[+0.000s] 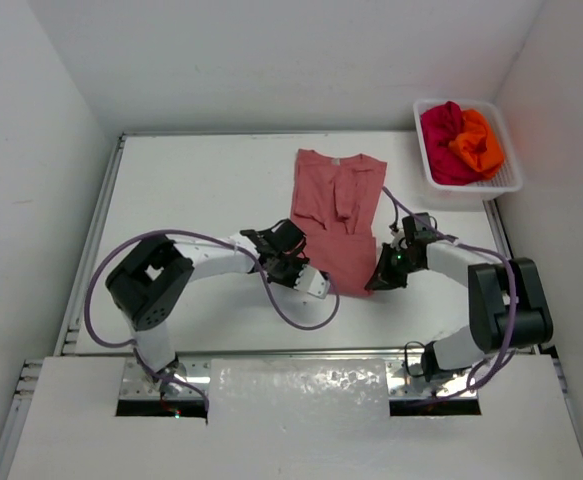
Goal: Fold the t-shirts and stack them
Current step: Grab one side of the 2/3 rectangular tshirt with both arms, then fold the long partially folded tshirt into a neat square
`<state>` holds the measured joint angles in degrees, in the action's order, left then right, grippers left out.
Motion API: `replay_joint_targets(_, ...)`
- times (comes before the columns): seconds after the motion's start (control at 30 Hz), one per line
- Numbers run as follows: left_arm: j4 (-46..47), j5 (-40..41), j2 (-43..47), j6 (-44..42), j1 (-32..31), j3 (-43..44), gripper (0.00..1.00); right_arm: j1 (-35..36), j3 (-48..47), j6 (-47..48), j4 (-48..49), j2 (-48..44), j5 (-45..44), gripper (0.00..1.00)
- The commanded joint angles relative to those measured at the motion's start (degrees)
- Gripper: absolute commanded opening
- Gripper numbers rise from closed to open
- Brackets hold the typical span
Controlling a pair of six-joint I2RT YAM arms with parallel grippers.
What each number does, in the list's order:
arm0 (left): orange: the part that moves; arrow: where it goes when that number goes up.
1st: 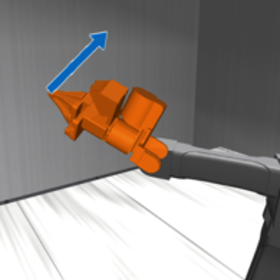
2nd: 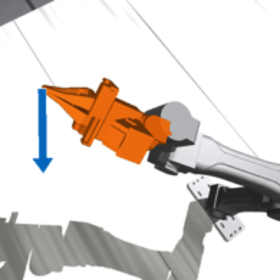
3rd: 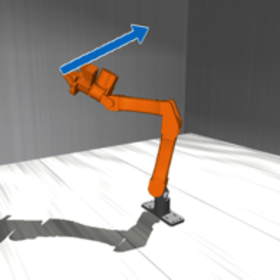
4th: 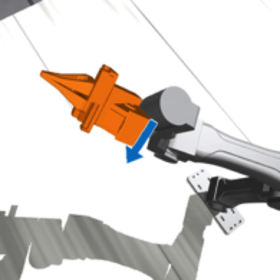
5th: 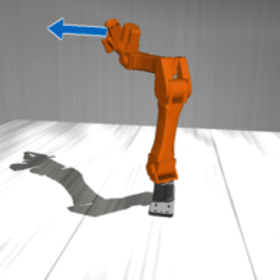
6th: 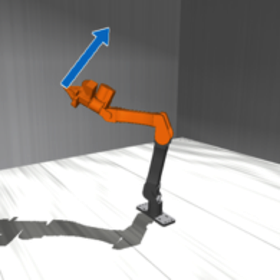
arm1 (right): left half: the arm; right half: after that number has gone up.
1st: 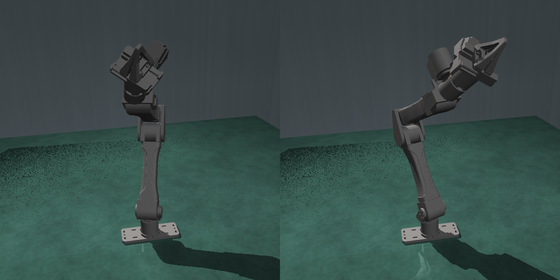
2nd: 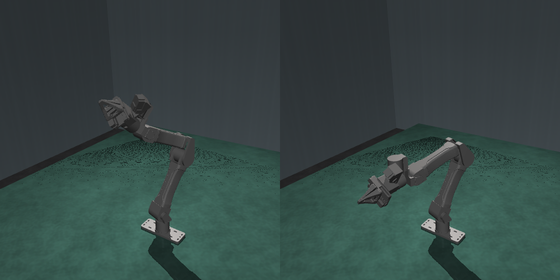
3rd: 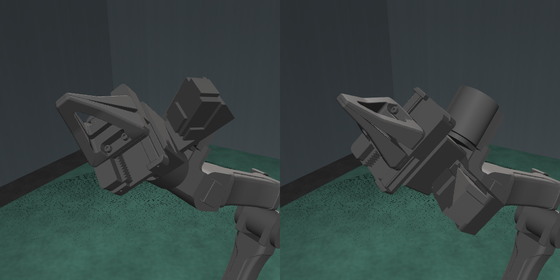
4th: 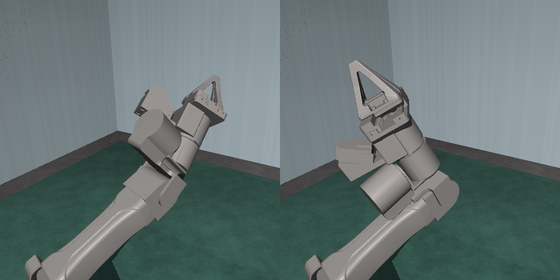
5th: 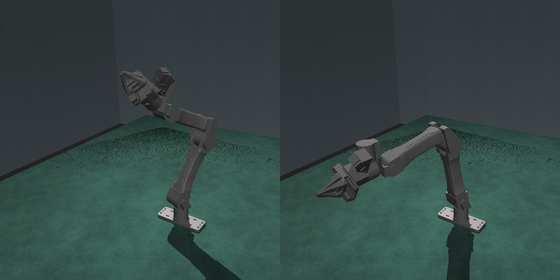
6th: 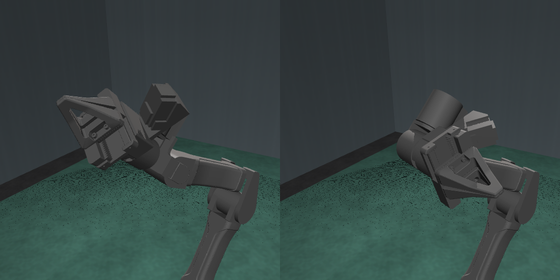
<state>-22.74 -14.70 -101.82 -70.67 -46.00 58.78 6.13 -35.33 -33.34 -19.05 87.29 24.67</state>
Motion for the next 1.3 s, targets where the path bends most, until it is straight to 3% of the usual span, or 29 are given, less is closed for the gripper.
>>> replay_joint_targets(0.0, -8.5, -2.6, 5.0, 4.0, -0.1, 1.6, 0.0, 0.2, -2.5, 5.1, -8.4, -5.2, 0.2, 0.0)
replay_joint_targets(0.2, -20.3, -6.9, 13.6, 18.5, -2.3, 1.1, 0.0, 1.2, 0.3, 5.9, -19.3, -17.7, 0.9, 0.0)
replay_joint_targets(0.37, -31.0, -10.7, 18.9, 25.8, -5.1, 3.3, 0.0, 2.7, -0.7, 5.4, -33.1, -28.5, 2.0, 0.0)
replay_joint_targets(0.53, -40.5, -16.7, 22.5, 29.4, -5.2, 11.3, 0.0, 2.8, -10.1, 3.6, -43.4, -32.5, 3.8, 0.0)
replay_joint_targets(0.63, -43.0, -18.3, 22.5, 30.7, -4.0, 16.0, 0.0, 2.8, -16.2, 2.0, -42.4, -29.8, 4.2, 0.0)
replay_joint_targets(0.73, -44.5, -19.5, 19.4, 30.2, 3.1, 20.8, 0.0, 2.7, -21.3, 2.5, -38.3, -23.6, 3.6, 0.0)
replay_joint_targets(0.77, -45.0, -20.0, 16.2, 29.8, 8.5, 22.1, 0.0, 2.7, -22.3, 3.0, -37.0, -21.7, 2.0, 0.0)
replay_joint_targets(0.87, -46.0, -17.0, 8.9, 29.4, 15.2, 28.7, 0.0, 1.9, -26.4, 4.1, -31.6, -14.3, -0.5, 0.0)
replay_joint_targets(1.0, -43.4, -15.0, 2.6, 29.9, 20.2, 34.8, 0.0, 1.4, -33.0, 2.6, -23.2, -1.0, -0.6, 0.0)
replay_joint_targets(1.27, -38.1, -14.9, -6.3, 30.9, 25.8, 42.4, 0.0, 0.8, -43.9, 3.1, -20.2, 14.5, -1.5, 0.0)
